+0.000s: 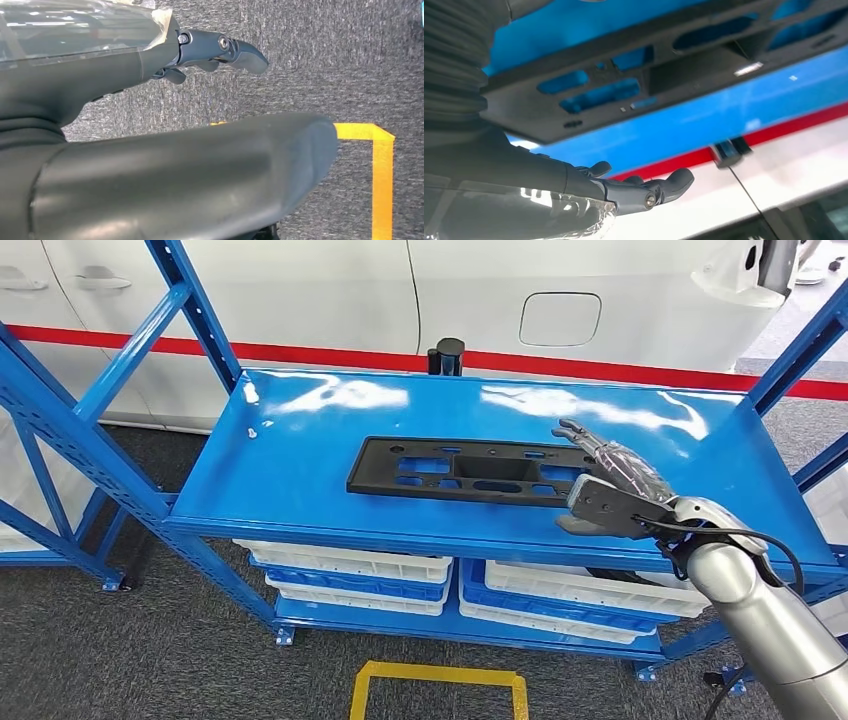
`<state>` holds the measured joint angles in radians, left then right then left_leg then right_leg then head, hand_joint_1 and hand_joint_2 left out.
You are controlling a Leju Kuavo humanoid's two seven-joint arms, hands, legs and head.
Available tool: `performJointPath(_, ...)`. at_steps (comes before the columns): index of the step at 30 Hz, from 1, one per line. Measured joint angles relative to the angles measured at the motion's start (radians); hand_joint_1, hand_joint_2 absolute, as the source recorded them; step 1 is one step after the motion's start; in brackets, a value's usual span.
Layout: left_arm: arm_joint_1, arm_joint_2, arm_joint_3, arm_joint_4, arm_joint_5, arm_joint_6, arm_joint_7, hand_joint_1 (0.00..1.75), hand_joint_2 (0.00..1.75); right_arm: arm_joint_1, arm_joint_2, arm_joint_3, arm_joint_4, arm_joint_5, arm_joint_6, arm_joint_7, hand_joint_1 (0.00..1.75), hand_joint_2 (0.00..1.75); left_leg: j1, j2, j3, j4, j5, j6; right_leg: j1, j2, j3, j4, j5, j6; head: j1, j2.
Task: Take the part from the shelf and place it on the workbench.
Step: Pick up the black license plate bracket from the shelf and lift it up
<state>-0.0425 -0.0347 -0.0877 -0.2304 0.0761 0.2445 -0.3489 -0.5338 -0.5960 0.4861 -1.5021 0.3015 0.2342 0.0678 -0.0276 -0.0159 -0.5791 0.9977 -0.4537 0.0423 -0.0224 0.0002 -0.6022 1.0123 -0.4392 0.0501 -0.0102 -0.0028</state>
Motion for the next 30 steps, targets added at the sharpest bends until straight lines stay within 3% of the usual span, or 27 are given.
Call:
performJointPath(16, 0.004, -0.01, -0.002, -0.007, -0.019, 0.006, 0.021, 0.0, 0.0, 0.001, 0.0, 0.049, 0.126, 0.02, -0.037, 0.065, 0.0, 1.75, -0.001, 0.0, 0.0, 0.0, 0.0, 0.001, 0.0, 0.0, 0.0, 0.0, 0.0, 0.0, 0.0, 0.0)
performJointPath(22, -0.027, -0.038, -0.002, -0.008, 0.008, 0.028, 0.092, 0.0, 0.0, -0.043, 0.033, 0.06, 0.223, 0.071, -0.069, 0.075, 0.0, 1.75, -0.001, 0.0, 0.0, 0.0, 0.0, 0.002, 0.0, 0.0, 0.001, 0.0, 0.0, 0.001, 0.0, 0.0)
performJointPath(25, -0.044, -0.053, -0.002, -0.008, 0.018, 0.03, 0.095, 0.0, 0.0, -0.082, 0.055, 0.071, 0.316, 0.114, -0.122, 0.056, 0.0, 1.75, -0.002, -0.001, 0.002, 0.001, 0.001, 0.003, 0.0, -0.001, 0.003, 0.0, 0.001, 0.001, 0.0, 0.0)
performJointPath(30, -0.045, -0.063, -0.004, -0.008, 0.01, 0.045, 0.088, 0.0, 0.0, -0.117, 0.074, 0.082, 0.486, 0.23, -0.298, 0.003, 0.0, 1.75, -0.002, -0.002, 0.002, 0.001, 0.001, 0.003, 0.0, -0.001, 0.003, 0.0, 0.001, 0.001, 0.0, 0.0)
